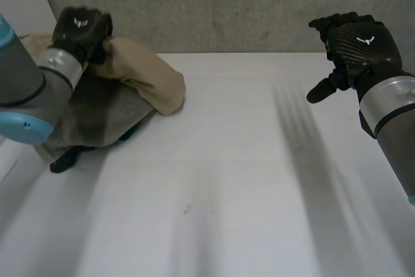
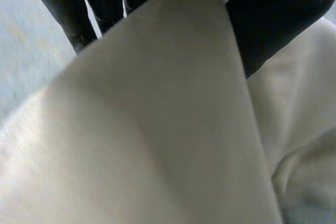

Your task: Fold the laundry.

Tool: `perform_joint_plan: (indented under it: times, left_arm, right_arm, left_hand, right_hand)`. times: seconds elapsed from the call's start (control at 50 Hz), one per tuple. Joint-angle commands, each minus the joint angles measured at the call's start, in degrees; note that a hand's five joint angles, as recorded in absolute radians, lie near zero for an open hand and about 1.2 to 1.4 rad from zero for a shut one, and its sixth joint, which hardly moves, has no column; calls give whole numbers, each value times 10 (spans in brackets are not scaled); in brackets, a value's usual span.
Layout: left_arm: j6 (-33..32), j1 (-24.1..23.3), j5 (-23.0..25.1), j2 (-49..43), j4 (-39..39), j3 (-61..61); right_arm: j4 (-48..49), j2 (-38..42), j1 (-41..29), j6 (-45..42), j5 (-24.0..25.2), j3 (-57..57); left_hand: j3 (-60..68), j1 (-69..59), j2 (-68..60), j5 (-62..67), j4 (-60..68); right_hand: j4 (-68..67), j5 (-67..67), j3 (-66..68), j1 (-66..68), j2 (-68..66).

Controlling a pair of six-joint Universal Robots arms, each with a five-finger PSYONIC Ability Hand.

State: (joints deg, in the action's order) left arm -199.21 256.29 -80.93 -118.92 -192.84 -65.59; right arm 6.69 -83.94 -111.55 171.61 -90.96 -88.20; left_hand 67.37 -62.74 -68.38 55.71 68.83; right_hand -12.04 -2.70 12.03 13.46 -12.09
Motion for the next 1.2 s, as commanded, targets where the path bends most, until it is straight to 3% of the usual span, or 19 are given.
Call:
perform_joint_plan:
  times: [0.02, 0.12, 0.22, 0.38, 0.42, 0.44, 0.46, 0.5, 0.56, 0.68, 0.74, 0.86, 0.98, 1.02, 1.12, 1.2]
  left_arm:
    - [101, -83, 10, 96, -34, -1]
    - [164, -138, 60, 103, -61, -1]
    - [215, -222, 114, 21, -78, 14]
    - [223, -270, 115, -124, -78, 52]
    - [223, -279, 118, -135, -77, 53]
    - [222, -286, 118, -136, -76, 48]
    - [222, -287, 118, -136, -76, 45]
    - [223, -288, 118, -132, -77, 41]
    - [223, -278, 113, -86, -78, 24]
    - [212, -172, 113, 39, -78, -27]
    - [211, -120, 115, 72, -65, -40]
    - [170, -34, 117, 47, -5, -50]
    - [58, 8, 118, -33, 40, -49]
    - [41, 11, 119, -43, 49, -52]
    - [44, 10, 148, -39, 63, -81]
    - [56, 5, 162, -2, 63, -104]
  right_arm:
    - [3, -17, 4, -8, 1, 14]
    - [3, -28, 32, -29, 0, 25]
    - [3, -34, 64, -31, 1, 29]
    - [4, -34, 108, -32, 1, 37]
    - [4, -32, 118, -32, 2, 41]
    - [4, -29, 120, -33, 2, 43]
    - [4, -26, 121, -34, 2, 44]
    - [3, -19, 121, -43, 3, 44]
    - [-4, 0, 116, -69, 8, 47]
    - [-43, 30, 101, -161, 49, 33]
    - [-83, 34, 54, -205, 89, 15]
    - [-56, 40, -42, -222, 119, -28]
    - [61, 90, -99, -221, 92, -43]
    - [85, 109, -114, -222, 54, -37]
    - [86, 134, -137, -215, -22, -11]
    - [85, 141, -156, -183, -39, 9]
  left_hand:
    - [126, -173, -116, 143, 112]
    - [126, -173, -116, 143, 112]
    - [126, -173, -116, 143, 112]
    - [122, -168, -111, 138, 107]
    - [-196, 150, 207, -180, -211]
    - [-480, 433, 490, -463, -494]
    - [-554, 508, 564, -537, -569]
    - [-560, 514, 570, -543, -574]
    - [-563, 517, 573, -547, -578]
    - [-551, 505, 562, -535, -566]
    - [-548, 502, 558, -531, -563]
    - [-545, 498, 555, -528, -559]
    - [-551, 505, 562, -535, -566]
    - [-548, 502, 558, -531, -563]
    - [-548, 502, 558, -531, -563]
    - [-548, 502, 558, -531, -563]
  right_hand:
    - [20, 27, -20, -35, 21]
    - [20, 27, -20, -35, 21]
    - [20, 27, -20, -35, 21]
    - [20, 27, -20, -35, 21]
    - [20, 27, -20, -35, 21]
    - [20, 27, -20, -35, 21]
    - [20, 27, -20, -35, 21]
    - [20, 27, -20, -35, 21]
    - [20, 27, -20, -35, 21]
    - [20, 27, -20, -35, 21]
    - [20, 27, -20, -35, 21]
    - [20, 27, -20, -35, 21]
    - [20, 27, -20, -35, 21]
    - [20, 27, -20, -35, 21]
    - [20, 27, -20, -35, 21]
    - [20, 27, -20, -35, 21]
